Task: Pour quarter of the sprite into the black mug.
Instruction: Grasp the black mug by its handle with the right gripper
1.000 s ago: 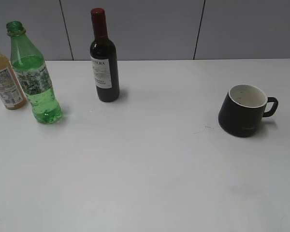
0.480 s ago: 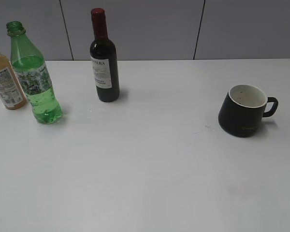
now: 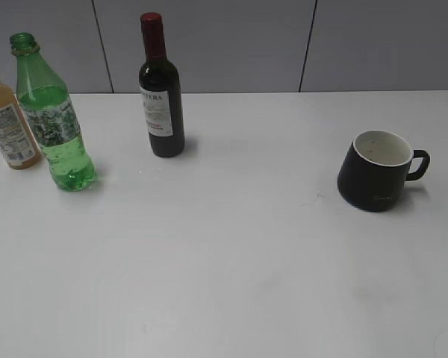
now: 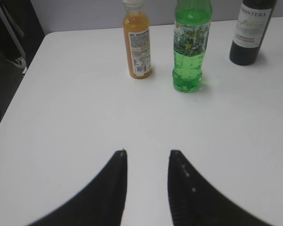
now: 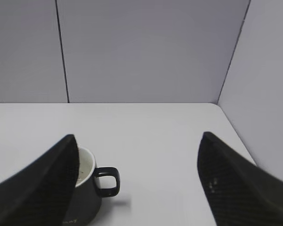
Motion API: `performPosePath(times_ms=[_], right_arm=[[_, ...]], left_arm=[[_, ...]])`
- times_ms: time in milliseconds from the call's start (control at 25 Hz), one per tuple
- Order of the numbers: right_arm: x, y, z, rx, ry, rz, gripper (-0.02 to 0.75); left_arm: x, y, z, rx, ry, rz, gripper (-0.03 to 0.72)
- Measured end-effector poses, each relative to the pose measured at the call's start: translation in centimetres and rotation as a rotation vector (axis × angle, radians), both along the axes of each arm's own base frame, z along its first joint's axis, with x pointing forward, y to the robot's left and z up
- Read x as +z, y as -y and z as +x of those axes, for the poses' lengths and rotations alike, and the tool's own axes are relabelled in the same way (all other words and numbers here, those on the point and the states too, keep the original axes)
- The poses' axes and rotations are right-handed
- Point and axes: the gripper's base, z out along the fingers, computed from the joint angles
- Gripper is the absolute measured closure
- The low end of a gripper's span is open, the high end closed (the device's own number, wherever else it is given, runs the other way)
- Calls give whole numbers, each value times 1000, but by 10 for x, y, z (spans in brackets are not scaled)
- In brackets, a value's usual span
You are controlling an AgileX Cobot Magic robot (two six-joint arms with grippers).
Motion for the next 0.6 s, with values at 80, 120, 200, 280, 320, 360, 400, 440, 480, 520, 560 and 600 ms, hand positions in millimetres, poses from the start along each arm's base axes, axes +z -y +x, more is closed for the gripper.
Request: performPosePath(times_ms=[80, 120, 200, 280, 320, 360, 400, 440, 480, 520, 560, 600], right_arm=[[-9, 0, 0, -4, 8, -7, 144], [-12, 0, 0, -4, 7, -12, 144], [-17, 1, 1, -5, 13, -18, 144], [-18, 1, 3, -5, 21, -24, 144], [-19, 1, 4, -6, 19, -25, 144], [-21, 1, 6, -4, 12, -29, 144], [-23, 1, 8, -3, 4, -31, 144], [-25, 1, 10, 1, -5, -38, 144], [-26, 0, 12, 4, -12, -44, 144], [-28, 0, 15, 8, -18, -52, 144], [-30, 0, 17, 13, -19, -57, 144], [-31, 0, 19, 15, -16, -59, 144]], left_arm=[[0, 0, 0, 0, 0, 0, 452], [0, 0, 0, 0, 0, 0, 452], [0, 0, 0, 0, 0, 0, 452], [0, 0, 0, 0, 0, 0, 452], [0, 0, 0, 0, 0, 0, 452], [0, 0, 0, 0, 0, 0, 452], [0, 0, 0, 0, 0, 0, 452], [0, 0, 0, 0, 0, 0, 452], [0, 0, 0, 0, 0, 0, 452], [0, 0, 0, 0, 0, 0, 452], [0, 0, 0, 0, 0, 0, 452], [0, 0, 0, 0, 0, 0, 452]])
